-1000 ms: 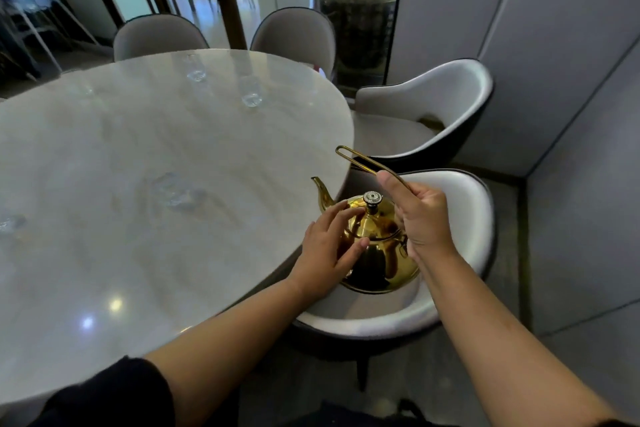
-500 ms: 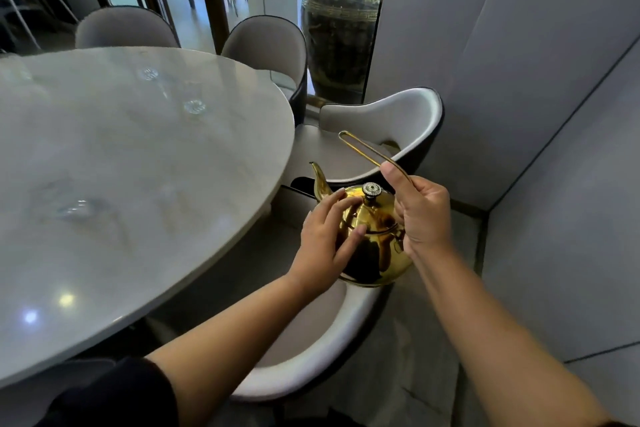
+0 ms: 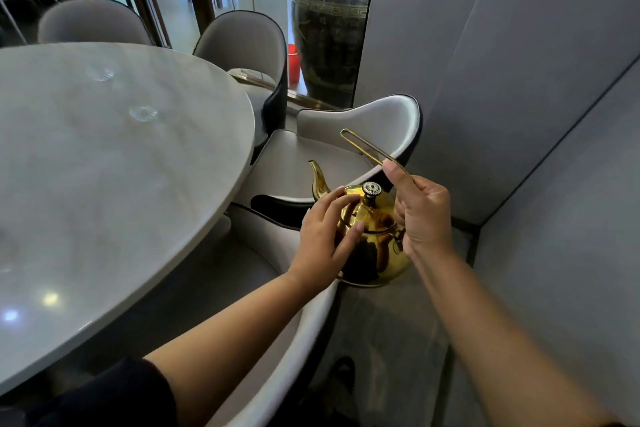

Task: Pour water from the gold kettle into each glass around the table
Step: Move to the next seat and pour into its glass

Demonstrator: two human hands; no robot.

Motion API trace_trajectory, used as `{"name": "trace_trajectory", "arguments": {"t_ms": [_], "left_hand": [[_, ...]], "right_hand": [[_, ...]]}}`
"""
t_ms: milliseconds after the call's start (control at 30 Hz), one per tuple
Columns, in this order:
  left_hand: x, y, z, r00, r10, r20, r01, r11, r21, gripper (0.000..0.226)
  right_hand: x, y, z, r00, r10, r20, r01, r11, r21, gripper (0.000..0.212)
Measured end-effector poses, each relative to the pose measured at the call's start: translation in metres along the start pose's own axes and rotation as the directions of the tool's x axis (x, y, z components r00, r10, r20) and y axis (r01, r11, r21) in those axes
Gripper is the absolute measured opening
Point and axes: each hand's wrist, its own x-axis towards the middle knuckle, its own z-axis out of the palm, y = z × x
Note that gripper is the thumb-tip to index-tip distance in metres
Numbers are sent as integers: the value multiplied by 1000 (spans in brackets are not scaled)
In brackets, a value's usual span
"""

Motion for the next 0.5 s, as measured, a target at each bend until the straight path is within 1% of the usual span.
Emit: {"name": "trace_trajectory", "arguments": {"t_ms": [167,267,367,500], "left_hand": [[56,-22,31,999,-11,-39,12,1000,25,44],[95,-32,43,996,-50,-76,51,999,18,44],[132,-43,51,988,-78,-136,77,997,-6,44],[187,-59,56,979,-81,-187,89,995,34,42]], "right_hand": [[68,13,-13,999,21,48,-21,1000,5,51],[117,17,-12,993,34,115,-33,999,-11,50],[165,19,-8,981,57,186,-56,998,-13,55],[226,23,0,970,56,235,-64,998,26,52]]}}
